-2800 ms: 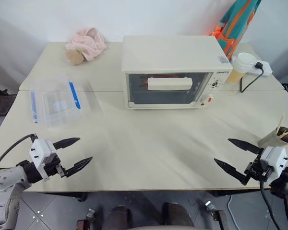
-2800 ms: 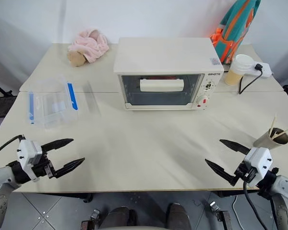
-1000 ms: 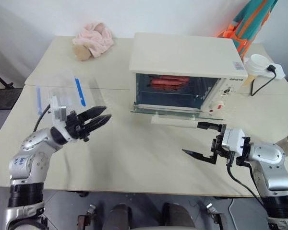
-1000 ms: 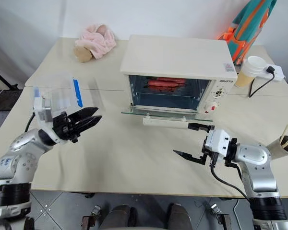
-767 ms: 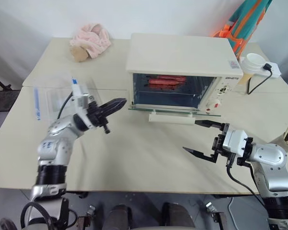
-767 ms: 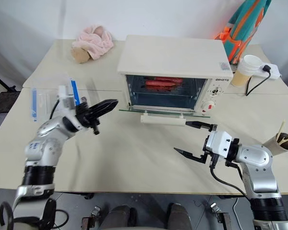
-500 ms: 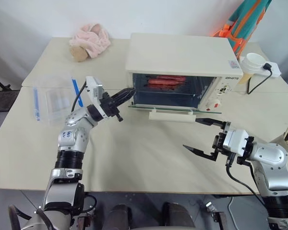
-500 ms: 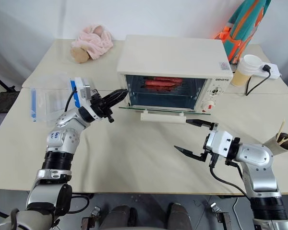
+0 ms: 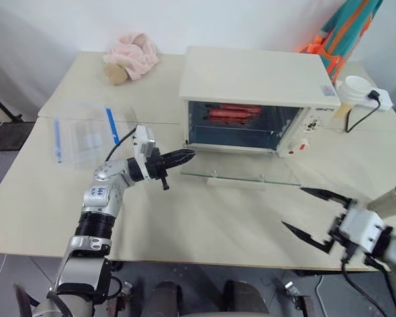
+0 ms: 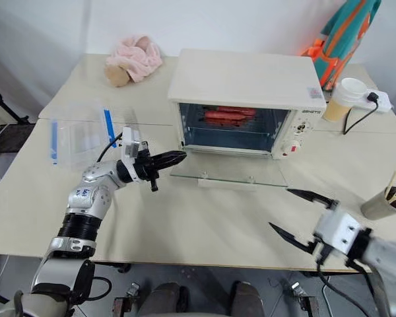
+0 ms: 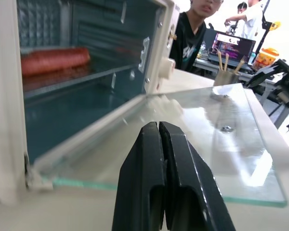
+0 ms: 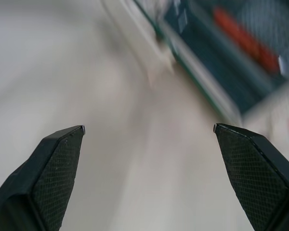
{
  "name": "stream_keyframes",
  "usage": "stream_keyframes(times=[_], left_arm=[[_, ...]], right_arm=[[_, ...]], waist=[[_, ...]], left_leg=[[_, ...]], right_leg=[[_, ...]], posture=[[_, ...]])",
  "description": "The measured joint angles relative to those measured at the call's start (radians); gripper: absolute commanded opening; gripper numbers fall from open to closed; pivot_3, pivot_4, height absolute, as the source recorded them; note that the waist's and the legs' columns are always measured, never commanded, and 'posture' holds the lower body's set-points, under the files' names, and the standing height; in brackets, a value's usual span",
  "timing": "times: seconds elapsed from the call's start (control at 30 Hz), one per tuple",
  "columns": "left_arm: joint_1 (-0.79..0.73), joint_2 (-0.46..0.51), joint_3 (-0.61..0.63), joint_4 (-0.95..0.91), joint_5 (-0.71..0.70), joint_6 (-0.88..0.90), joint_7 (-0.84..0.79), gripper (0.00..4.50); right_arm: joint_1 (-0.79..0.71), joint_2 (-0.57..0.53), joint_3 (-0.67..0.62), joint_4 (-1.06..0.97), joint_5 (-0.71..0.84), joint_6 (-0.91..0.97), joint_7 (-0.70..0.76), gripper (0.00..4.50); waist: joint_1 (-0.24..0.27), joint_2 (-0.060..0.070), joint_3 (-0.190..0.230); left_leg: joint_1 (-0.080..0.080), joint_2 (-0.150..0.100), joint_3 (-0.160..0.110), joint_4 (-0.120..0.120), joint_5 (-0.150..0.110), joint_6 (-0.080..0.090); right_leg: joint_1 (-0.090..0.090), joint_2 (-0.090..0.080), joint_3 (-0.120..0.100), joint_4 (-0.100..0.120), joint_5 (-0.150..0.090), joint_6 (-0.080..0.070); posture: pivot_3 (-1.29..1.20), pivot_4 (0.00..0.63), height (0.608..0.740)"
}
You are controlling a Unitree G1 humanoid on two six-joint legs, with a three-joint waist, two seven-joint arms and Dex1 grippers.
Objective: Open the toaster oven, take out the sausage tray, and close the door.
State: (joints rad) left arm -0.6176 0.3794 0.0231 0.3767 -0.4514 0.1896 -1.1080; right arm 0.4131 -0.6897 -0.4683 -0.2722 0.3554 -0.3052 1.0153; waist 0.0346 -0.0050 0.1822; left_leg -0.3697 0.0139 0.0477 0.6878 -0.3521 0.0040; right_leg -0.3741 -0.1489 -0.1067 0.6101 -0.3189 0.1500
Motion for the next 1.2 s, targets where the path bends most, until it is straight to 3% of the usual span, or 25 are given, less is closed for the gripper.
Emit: stream_keyframes(times=[0.17,0.3,0.63,0.7,0.8,0.97,1.2], left_arm=[[0.039,-0.009,-0.025,-0.013,0.019,-0.001,-0.016,0.06],[0.103,-0.011,-0.050,-0.014,0.085,-0.074,0.017,0.06],[0.201,0.003,0.030,-0.083,0.051,-0.137,0.047,0.06],[0.266,0.041,0.093,-0.162,-0.004,-0.127,0.042,0.06],[0.353,0.092,0.177,-0.282,-0.068,-0.078,0.064,0.06],[0.451,0.116,0.234,-0.375,-0.098,-0.027,0.114,0.06],[0.487,0.103,0.239,-0.441,-0.098,-0.018,0.184,0.06]], right_arm=[[-0.007,0.000,-0.090,0.015,-0.037,-0.021,-0.062,4.50],[-0.136,-0.010,-0.070,0.019,-0.167,-0.028,-0.167,4.50],[-0.577,0.064,0.329,-0.023,-0.604,0.108,-0.447,4.50],[-0.697,0.086,0.431,0.032,-0.813,0.191,-0.536,4.50],[-0.809,0.124,0.532,0.133,-1.001,0.259,-0.621,4.50],[-0.977,0.246,0.701,0.338,-1.130,0.283,-0.737,4.50],[-1.087,0.321,0.803,0.517,-1.194,0.273,-0.882,4.50]], waist=[[-0.016,0.000,0.000],[-0.021,0.000,0.000],[-0.027,0.003,-0.001],[-0.035,0.002,-0.001],[-0.043,0.002,-0.001],[-0.049,0.003,-0.001],[-0.058,0.003,-0.001]], left_leg=[[0.003,0.001,0.005,0.002,0.001,0.001],[0.003,0.002,0.004,0.002,0.004,0.000],[0.000,0.002,0.002,0.006,0.004,0.000],[-0.001,0.002,0.001,0.006,0.004,0.000],[0.000,0.002,-0.006,0.005,0.004,0.000],[0.000,0.001,-0.008,0.005,0.004,-0.001],[-0.001,0.001,-0.010,0.005,0.004,-0.001]], right_leg=[[0.000,0.000,0.004,0.000,0.001,-0.001],[0.000,0.000,0.004,0.002,0.002,-0.003],[-0.003,0.000,0.003,0.007,0.002,-0.004],[-0.004,-0.001,0.003,0.009,0.002,-0.004],[-0.004,-0.001,0.003,0.009,0.002,-0.004],[-0.004,-0.001,0.002,0.010,0.002,-0.004],[-0.004,-0.001,0.002,0.010,0.002,-0.004]], posture=[[0.00,0.150,0.740],[0.00,0.150,0.740],[0.00,0.150,0.740],[0.00,0.150,0.740],[0.00,0.150,0.740],[0.00,0.150,0.740],[0.00,0.150,0.740]])
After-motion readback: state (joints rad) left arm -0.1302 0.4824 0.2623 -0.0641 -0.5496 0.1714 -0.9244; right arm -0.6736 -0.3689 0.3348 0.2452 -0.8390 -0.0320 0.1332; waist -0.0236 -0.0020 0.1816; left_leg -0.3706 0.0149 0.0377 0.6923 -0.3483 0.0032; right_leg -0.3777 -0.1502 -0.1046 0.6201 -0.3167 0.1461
